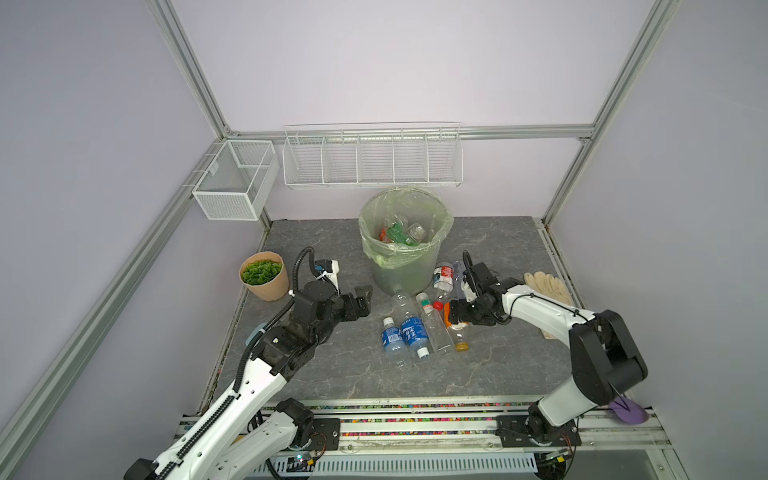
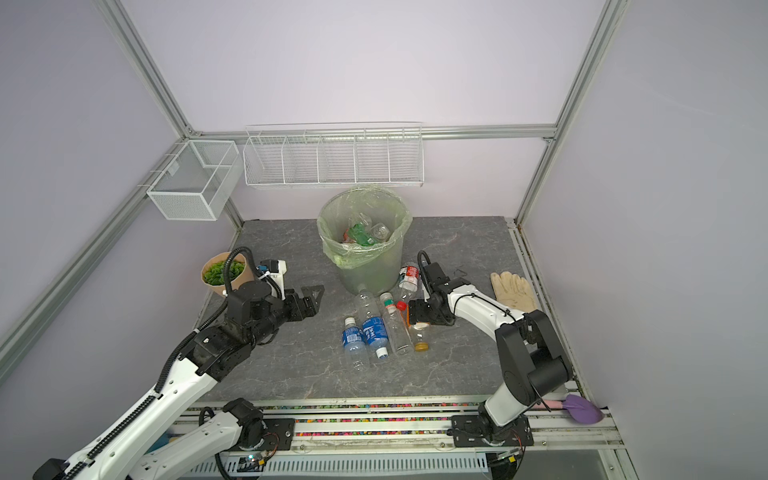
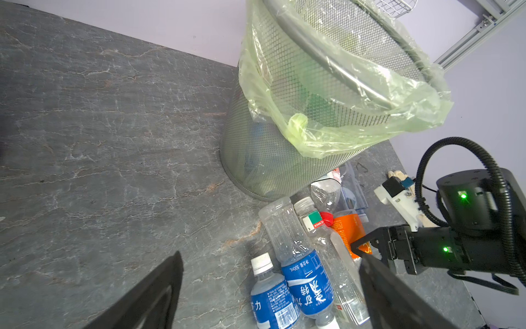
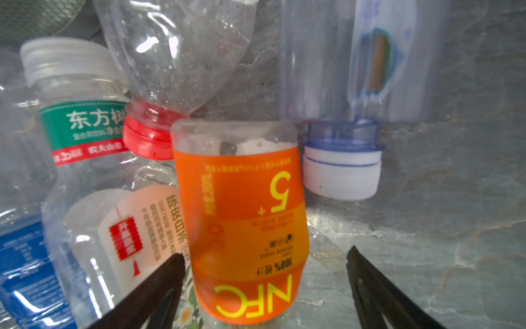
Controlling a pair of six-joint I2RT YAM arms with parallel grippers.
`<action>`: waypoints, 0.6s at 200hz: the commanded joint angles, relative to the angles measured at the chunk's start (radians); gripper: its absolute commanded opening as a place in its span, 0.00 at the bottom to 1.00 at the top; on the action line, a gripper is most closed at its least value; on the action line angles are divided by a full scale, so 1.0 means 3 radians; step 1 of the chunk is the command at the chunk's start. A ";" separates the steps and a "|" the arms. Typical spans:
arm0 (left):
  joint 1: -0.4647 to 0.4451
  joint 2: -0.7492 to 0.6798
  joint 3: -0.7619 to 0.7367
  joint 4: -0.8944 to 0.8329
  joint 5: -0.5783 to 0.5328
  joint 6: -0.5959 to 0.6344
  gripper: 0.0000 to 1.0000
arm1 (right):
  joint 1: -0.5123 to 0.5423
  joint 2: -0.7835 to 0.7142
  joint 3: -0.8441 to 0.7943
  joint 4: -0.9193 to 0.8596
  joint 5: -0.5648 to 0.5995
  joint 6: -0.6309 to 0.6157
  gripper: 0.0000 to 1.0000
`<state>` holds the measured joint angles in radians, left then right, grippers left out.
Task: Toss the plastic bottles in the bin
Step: 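Close the right gripper on the orange NFC juice bottle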
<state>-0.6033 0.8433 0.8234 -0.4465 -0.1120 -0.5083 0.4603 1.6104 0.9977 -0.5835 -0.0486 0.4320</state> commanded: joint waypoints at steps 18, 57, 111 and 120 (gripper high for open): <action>-0.0014 -0.0058 -0.0050 -0.0057 -0.0082 -0.0022 0.96 | 0.0053 0.0140 0.0095 0.0095 0.0071 0.0096 0.91; -0.0014 -0.0061 -0.0050 -0.0060 -0.0095 -0.0004 0.96 | 0.0085 0.0274 0.0091 0.0154 0.0069 0.0109 0.82; -0.0014 -0.0065 -0.0051 -0.0063 -0.0118 0.0005 0.96 | 0.0121 0.0176 0.0015 0.0098 0.0123 0.0165 0.53; -0.0014 -0.0070 -0.0053 -0.0059 -0.0118 0.0008 0.96 | 0.0128 0.0125 -0.0001 0.0084 0.0130 0.0170 0.48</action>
<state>-0.6033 0.8356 0.8150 -0.4473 -0.1333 -0.5079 0.4892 1.6871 1.0134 -0.5396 -0.0296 0.4721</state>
